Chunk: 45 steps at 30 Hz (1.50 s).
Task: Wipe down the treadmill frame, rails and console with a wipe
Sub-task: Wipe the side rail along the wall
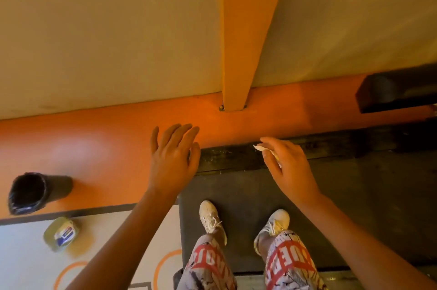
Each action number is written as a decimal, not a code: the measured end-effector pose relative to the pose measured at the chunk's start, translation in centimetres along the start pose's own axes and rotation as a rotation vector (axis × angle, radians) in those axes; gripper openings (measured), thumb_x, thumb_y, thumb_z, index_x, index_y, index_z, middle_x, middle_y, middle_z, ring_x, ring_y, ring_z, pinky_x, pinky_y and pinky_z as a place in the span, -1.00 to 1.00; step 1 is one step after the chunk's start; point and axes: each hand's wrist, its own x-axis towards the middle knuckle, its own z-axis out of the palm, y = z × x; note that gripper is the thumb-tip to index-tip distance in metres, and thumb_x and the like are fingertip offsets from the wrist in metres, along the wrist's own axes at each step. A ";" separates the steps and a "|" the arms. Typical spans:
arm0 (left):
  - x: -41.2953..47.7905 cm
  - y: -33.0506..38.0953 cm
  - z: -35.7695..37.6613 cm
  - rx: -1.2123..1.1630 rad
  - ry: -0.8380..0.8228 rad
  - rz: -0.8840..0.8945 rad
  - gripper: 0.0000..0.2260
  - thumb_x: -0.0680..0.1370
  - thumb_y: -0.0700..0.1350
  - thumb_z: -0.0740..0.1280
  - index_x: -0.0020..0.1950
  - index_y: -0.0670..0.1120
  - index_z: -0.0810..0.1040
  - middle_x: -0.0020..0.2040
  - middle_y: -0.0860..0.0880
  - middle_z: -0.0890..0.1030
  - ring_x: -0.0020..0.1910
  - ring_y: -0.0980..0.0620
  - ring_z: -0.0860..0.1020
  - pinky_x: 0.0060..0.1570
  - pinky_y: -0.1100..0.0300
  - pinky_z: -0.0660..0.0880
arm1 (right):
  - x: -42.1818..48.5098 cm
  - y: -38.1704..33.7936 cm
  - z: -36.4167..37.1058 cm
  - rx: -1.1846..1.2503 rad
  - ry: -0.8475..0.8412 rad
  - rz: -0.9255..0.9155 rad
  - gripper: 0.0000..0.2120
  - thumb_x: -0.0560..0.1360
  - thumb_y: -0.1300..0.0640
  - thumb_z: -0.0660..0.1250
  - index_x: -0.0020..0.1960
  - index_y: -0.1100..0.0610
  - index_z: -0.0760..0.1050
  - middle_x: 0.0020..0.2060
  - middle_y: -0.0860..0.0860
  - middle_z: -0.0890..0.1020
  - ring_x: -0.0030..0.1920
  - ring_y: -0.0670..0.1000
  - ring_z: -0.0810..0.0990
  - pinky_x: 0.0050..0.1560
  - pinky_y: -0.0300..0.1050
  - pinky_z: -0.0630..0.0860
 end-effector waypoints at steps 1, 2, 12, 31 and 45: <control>-0.9 -1.1 1.3 0.009 -0.010 -0.016 -0.67 0.63 -0.04 0.21 0.32 -0.07 0.61 0.29 -0.07 0.62 0.35 -0.13 0.49 0.47 -0.25 0.15 | 0.3 0.5 1.5 0.008 -0.020 0.003 -0.62 0.67 -0.05 0.17 0.33 0.12 0.56 0.16 0.07 0.68 0.16 0.07 0.63 0.17 -0.03 0.53; -1.7 -2.1 2.7 0.014 -0.023 -0.033 -0.68 0.63 -0.05 0.22 0.32 -0.06 0.61 0.30 -0.07 0.62 0.35 -0.12 0.49 0.48 -0.25 0.15 | 0.6 1.3 3.0 0.015 -0.039 0.004 -0.62 0.67 -0.05 0.17 0.34 0.12 0.55 0.17 0.06 0.67 0.17 0.07 0.63 0.18 -0.01 0.53; -7.1 -7.9 19.9 0.038 -0.112 -0.140 -0.66 0.63 -0.02 0.20 0.33 -0.05 0.60 0.29 -0.06 0.62 0.35 -0.14 0.50 0.47 -0.29 0.17 | 3.5 13.0 17.6 0.041 -0.227 0.097 -0.63 0.67 -0.01 0.22 0.43 0.07 0.48 0.29 0.03 0.62 0.28 0.05 0.59 0.19 -0.10 0.55; -14.8 -20.0 55.3 0.167 -0.116 -0.197 -0.63 0.65 0.00 0.17 0.38 -0.05 0.56 0.33 -0.07 0.59 0.37 -0.12 0.49 0.45 -0.30 0.20 | 8.7 32.2 51.4 0.177 -0.673 -0.074 -0.71 0.68 0.12 0.26 0.40 0.03 0.48 0.29 -0.02 0.62 0.23 -0.07 0.58 0.12 -0.29 0.47; -18.6 -26.7 64.8 0.136 -0.007 -0.295 -0.63 0.64 0.01 0.17 0.36 -0.05 0.58 0.34 -0.07 0.58 0.40 -0.12 0.47 0.50 -0.28 0.12 | 8.8 33.2 64.7 0.215 -0.617 -0.108 -0.64 0.65 0.08 0.32 0.44 0.01 0.45 0.19 -0.05 0.58 0.05 -0.15 0.54 0.05 -0.21 0.43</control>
